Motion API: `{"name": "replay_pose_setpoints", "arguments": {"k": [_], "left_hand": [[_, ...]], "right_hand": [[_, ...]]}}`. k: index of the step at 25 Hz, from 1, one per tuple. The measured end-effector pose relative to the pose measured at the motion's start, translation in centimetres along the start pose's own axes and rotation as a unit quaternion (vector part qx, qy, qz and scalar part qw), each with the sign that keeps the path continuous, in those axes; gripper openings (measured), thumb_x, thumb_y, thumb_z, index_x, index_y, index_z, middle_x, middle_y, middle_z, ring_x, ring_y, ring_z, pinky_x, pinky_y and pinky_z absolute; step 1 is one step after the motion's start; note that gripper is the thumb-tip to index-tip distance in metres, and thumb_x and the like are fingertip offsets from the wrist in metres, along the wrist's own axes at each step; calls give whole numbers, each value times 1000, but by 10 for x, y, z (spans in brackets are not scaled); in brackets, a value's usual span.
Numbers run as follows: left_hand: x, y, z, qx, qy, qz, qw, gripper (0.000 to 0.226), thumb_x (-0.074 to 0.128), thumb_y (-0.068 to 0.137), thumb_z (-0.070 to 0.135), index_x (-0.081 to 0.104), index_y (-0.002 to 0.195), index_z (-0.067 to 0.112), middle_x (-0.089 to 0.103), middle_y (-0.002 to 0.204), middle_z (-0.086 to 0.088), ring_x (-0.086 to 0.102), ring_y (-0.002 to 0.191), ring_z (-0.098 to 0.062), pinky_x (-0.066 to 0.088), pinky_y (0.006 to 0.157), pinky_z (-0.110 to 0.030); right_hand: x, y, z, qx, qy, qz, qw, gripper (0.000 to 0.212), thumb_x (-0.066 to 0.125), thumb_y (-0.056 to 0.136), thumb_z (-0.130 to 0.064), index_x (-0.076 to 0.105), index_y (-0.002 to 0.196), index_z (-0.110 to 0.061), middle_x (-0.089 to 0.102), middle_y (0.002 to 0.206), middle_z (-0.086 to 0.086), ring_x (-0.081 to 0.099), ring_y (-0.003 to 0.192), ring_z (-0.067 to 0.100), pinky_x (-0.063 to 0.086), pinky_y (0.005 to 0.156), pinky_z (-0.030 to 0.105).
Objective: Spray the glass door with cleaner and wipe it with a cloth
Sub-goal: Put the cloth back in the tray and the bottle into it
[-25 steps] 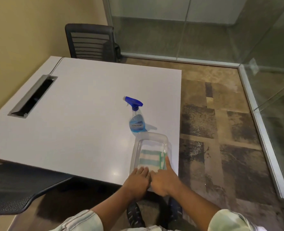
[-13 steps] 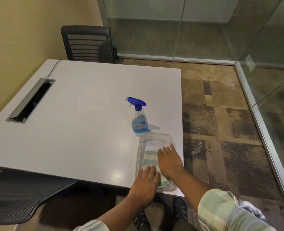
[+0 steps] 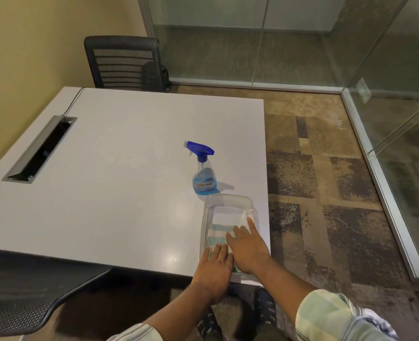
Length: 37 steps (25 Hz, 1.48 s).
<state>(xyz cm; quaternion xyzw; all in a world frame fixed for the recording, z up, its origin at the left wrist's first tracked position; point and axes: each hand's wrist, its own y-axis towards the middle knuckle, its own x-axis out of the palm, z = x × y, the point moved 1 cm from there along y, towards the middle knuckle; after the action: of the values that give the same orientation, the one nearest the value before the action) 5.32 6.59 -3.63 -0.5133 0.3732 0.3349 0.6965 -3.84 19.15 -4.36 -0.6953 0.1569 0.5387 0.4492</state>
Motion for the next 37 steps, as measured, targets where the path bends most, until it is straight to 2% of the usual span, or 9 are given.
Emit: {"name": "replay_pose_setpoints", "arguments": {"k": [8, 10, 13, 18, 22, 27, 30, 34, 37], "left_hand": [[-48, -6, -39, 6, -80, 109, 991, 74, 39, 106, 57, 28, 172, 26, 22, 183, -2, 15, 170, -26, -4, 135, -43], [-61, 1, -56, -29, -129, 173, 976, 70, 39, 105, 59, 45, 165, 24, 42, 174, -5, 37, 162, -28, 18, 136, -47], [-82, 26, -88, -117, -237, 294, 919, 56, 56, 103, 48, 65, 147, 13, 69, 149, -11, 65, 137, -32, 50, 118, -49], [-129, 75, -130, -202, -342, 270, 877, 61, 74, 104, 33, 52, 158, 13, 56, 162, -9, 52, 149, -33, 41, 123, -47], [-148, 108, -145, -219, -328, 227, 891, 66, 73, 104, 37, 46, 162, 19, 50, 166, -7, 50, 151, -32, 39, 123, -52], [-152, 124, -142, -186, -298, 233, 907, 44, 68, 102, 33, 62, 144, 20, 67, 144, -8, 65, 129, -33, 51, 104, -51], [-151, 125, -140, -191, -263, 245, 913, 35, 68, 103, 27, 63, 136, 18, 74, 130, -6, 70, 116, -30, 51, 97, -44], [-154, 125, -140, -187, -246, 260, 915, 30, 72, 102, 27, 63, 130, 20, 77, 120, -2, 73, 108, -29, 50, 97, -43], [-168, 122, -136, -142, -260, 299, 907, 35, 73, 102, 30, 64, 135, 20, 78, 123, -1, 73, 109, -29, 50, 97, -44]], "right_hand": [[-57, 17, 7, 83, 254, 131, 955, 61, 55, 106, -25, 34, 163, -19, 44, 166, 4, 43, 150, 26, 32, 124, 44], [-76, 31, 11, 100, 295, 148, 939, 57, 55, 109, -30, 37, 162, -19, 45, 165, 4, 43, 151, 26, 32, 124, 45], [-105, 54, 12, 112, 360, 173, 910, 55, 60, 108, -34, 42, 159, -21, 47, 164, 3, 47, 148, 26, 35, 122, 44], [-146, 100, 12, 122, 406, 174, 889, 64, 63, 106, -42, 38, 162, -22, 44, 167, 3, 43, 153, 26, 33, 125, 47], [-162, 120, 4, 133, 401, 176, 889, 62, 68, 103, -42, 45, 156, -20, 54, 157, 4, 51, 144, 26, 35, 116, 43], [-170, 130, -4, 167, 436, 178, 866, 46, 72, 101, -37, 57, 142, -22, 66, 129, 2, 54, 124, 26, 43, 113, 44], [-169, 131, -3, 176, 433, 163, 869, 52, 74, 100, -35, 54, 146, -23, 64, 131, 6, 40, 113, 18, 46, 113, 47], [-176, 125, 1, 171, 437, 156, 869, 55, 76, 99, -32, 53, 148, -23, 61, 136, 8, 42, 124, 26, 44, 109, 42], [-190, 111, 5, 146, 450, 188, 861, 51, 75, 99, -37, 54, 144, -24, 55, 121, -1, 41, 126, 27, 43, 104, 40]]}}
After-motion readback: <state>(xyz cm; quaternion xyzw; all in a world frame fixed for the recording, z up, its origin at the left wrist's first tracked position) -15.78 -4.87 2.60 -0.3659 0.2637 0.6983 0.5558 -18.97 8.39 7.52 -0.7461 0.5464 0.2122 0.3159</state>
